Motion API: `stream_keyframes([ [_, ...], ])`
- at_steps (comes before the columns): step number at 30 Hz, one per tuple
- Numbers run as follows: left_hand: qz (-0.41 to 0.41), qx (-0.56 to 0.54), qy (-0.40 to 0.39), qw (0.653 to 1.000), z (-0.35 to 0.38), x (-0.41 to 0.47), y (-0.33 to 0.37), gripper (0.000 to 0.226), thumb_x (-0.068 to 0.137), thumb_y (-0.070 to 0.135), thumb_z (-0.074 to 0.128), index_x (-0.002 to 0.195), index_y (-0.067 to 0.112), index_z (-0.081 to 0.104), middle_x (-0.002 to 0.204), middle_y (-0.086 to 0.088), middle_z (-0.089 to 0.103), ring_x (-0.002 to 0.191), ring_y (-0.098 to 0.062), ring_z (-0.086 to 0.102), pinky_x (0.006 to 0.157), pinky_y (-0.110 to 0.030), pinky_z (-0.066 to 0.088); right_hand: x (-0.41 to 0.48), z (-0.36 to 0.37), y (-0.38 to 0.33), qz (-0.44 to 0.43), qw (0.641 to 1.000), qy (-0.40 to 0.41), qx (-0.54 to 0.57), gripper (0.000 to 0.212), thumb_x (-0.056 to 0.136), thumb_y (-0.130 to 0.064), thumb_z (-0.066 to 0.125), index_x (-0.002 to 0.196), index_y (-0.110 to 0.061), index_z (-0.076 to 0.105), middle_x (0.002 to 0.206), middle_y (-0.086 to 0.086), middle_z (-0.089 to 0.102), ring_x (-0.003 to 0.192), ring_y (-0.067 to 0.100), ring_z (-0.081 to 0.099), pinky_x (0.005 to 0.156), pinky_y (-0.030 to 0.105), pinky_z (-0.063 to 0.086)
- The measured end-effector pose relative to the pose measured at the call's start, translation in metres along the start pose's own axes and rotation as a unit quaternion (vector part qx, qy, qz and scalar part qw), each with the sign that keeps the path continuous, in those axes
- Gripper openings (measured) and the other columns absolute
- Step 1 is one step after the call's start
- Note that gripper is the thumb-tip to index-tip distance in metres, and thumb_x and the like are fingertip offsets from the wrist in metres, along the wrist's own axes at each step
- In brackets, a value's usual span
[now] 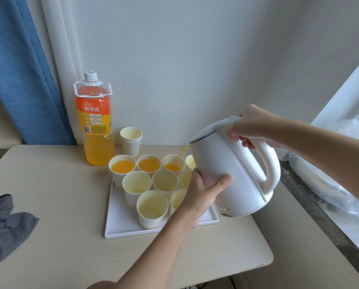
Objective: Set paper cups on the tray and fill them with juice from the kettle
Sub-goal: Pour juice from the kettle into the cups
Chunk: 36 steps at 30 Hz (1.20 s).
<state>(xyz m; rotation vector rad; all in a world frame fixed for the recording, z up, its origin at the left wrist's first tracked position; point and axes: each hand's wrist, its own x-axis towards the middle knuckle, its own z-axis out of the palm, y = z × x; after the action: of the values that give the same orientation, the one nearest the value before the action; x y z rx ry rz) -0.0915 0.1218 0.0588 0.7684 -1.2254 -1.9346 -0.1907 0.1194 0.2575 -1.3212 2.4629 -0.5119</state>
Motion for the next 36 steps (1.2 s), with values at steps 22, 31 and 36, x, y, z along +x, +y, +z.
stream_keyframes([
  [22, 0.004, -0.010, -0.015, 1.000, 0.0039, 0.0049, -0.0052, 0.079, 0.073, 0.044, 0.087, 0.136, 0.018, 0.047, 0.131, -0.001, 0.069, 0.120, -0.018, 0.069, 0.101, -0.041, 0.056, -0.0011, -0.0025, -0.0025, 0.002, 1.000, 0.002, -0.022, 0.006, 0.071, 0.005, 0.055, 0.073, 0.000, 0.055, 0.059, 0.011, 0.050, 0.052, 0.024, 0.046, 0.050, 0.025, 0.041],
  [31, -0.001, -0.013, -0.011, 1.000, 0.0046, 0.0042, -0.0050, 0.074, 0.077, 0.041, 0.086, 0.136, 0.018, 0.048, 0.131, 0.000, 0.069, 0.120, -0.018, 0.068, 0.100, -0.039, 0.056, -0.0025, -0.0016, -0.0046, -0.001, 1.000, 0.003, -0.030, 0.005, 0.072, 0.005, 0.055, 0.074, 0.000, 0.055, 0.058, 0.011, 0.050, 0.051, 0.023, 0.046, 0.048, 0.024, 0.041],
  [36, 0.003, -0.015, -0.009, 1.000, 0.0044, 0.0041, -0.0044, 0.076, 0.075, 0.042, 0.086, 0.136, 0.018, 0.048, 0.131, 0.000, 0.070, 0.119, -0.018, 0.069, 0.102, -0.042, 0.056, -0.0025, -0.0002, -0.0063, -0.004, 0.999, 0.002, -0.031, 0.004, 0.072, 0.004, 0.055, 0.073, 0.000, 0.055, 0.058, 0.011, 0.050, 0.050, 0.023, 0.046, 0.046, 0.023, 0.040],
])
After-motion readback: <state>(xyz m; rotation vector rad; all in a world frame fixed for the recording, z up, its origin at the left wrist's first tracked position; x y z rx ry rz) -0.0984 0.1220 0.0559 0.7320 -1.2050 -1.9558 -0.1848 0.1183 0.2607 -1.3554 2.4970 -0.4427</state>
